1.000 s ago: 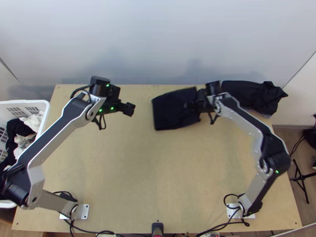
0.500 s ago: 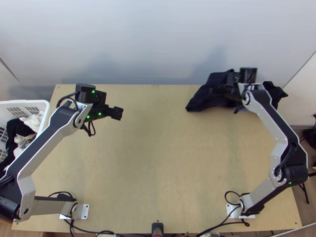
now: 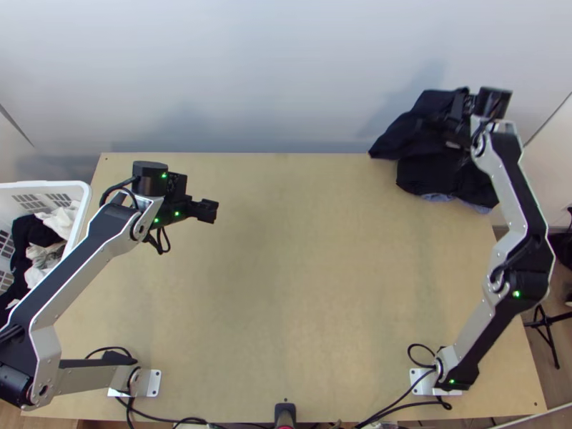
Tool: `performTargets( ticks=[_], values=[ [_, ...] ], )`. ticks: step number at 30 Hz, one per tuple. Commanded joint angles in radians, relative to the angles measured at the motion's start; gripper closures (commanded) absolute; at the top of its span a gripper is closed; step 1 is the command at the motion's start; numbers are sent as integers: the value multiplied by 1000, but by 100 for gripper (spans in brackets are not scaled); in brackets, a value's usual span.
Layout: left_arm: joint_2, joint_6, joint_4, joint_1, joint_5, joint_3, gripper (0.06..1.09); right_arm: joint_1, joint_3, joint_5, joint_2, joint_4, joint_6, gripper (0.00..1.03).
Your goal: Fold the t-shirt
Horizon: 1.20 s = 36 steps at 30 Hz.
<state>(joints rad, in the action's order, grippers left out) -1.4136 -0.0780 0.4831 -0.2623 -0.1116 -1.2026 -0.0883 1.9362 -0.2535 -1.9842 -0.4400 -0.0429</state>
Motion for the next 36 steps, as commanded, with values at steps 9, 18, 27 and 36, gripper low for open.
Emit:
performTargets(
  ticks=[9,18,27,36],
  values=[
    [8,1,-8,11,-2,29,10,-199,72,-27,-105,-151,135,99],
    [-2,-2,-8,-5,-2,14,10,-321,-56,-29,-148,-141,230,99],
    [16,-8,-6,-5,-2,26,10,-353,-238,-39,-136,-42,275,96],
    [62,-20,-1,-6,-2,57,10,-358,-319,-43,-102,4,268,56]
  ],
)
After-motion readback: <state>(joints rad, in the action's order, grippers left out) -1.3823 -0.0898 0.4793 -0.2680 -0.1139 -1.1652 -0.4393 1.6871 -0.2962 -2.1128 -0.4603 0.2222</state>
